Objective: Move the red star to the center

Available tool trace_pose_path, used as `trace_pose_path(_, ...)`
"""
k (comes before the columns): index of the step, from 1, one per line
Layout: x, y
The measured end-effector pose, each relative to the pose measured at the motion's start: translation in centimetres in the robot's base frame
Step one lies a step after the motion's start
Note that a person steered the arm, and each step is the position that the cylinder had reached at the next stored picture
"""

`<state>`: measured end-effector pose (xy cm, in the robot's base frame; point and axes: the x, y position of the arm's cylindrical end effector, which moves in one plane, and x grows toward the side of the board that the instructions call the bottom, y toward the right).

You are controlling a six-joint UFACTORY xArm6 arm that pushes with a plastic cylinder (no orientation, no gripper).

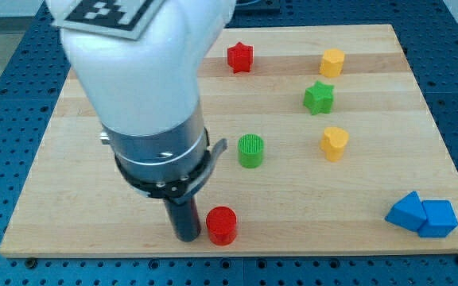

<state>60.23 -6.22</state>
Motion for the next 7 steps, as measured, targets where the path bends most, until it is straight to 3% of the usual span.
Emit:
trace_pose_path(3,-0.2,1.5)
trace_pose_path(6,-3.5,0.2)
trace_pose_path(7,-7.5,-2.0)
